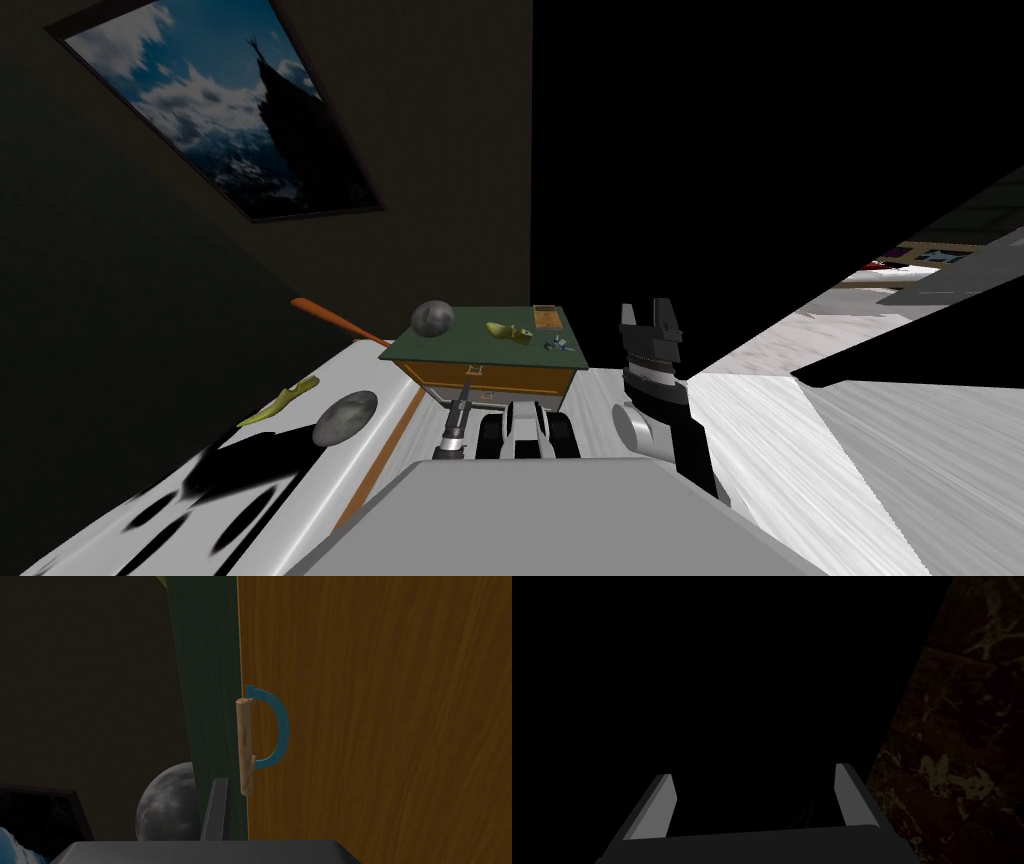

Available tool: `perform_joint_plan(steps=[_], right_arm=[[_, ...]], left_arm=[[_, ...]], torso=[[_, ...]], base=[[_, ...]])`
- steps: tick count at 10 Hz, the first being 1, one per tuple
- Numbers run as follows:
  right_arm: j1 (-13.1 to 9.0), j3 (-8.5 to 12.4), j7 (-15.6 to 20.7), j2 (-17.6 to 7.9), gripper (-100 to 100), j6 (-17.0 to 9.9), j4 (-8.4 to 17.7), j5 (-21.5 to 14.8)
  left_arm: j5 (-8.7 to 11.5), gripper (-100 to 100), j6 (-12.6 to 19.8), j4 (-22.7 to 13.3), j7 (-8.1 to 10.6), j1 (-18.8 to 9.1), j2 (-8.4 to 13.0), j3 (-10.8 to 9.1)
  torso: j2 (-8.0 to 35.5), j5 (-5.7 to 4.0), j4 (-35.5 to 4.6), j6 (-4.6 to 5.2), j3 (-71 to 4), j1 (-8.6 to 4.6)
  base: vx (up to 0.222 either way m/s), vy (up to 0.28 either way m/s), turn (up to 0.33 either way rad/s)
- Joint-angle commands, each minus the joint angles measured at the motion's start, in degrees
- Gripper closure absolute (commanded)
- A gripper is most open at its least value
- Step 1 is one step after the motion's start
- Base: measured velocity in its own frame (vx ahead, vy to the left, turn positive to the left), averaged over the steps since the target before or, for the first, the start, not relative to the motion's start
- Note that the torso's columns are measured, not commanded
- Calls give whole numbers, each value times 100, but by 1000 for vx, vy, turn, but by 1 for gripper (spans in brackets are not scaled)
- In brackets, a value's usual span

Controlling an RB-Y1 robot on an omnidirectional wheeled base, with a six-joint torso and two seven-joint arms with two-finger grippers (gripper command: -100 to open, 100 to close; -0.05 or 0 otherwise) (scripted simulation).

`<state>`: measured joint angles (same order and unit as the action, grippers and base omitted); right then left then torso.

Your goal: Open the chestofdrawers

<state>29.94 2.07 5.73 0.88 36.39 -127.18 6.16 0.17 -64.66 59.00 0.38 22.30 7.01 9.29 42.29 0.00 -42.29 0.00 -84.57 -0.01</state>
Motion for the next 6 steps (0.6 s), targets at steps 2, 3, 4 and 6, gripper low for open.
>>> perform_joint_plan(steps=[2, 3, 4, 6], right_arm=[[0, 0, 0, 0, 0, 0, 0, 0], [0, 0, 0, 0, 0, 0, 0, 0], [0, 0, 0, 0, 0, 0, 0, 0], [0, 0, 0, 0, 0, 0, 0, 0]], left_arm=[[-3, -100, 39, -32, 3, -29, -17, 8], [12, -100, 226, 125, 40, -46, 19, -10], [20, -100, 311, 206, 58, -53, 39, -20], [19, -100, 346, 304, 66, -5, 56, -16]], torso=[[-2, -2, 0, 1, -1, -10], [-1, -1, 0, 0, -1, -1], [0, 1, 0, 0, 0, 7], [0, 0, 0, 0, 0, 1]], base=[[2, -26, -11], [0, 0, 0], [0, 0, 0], [0, -3, 2]])
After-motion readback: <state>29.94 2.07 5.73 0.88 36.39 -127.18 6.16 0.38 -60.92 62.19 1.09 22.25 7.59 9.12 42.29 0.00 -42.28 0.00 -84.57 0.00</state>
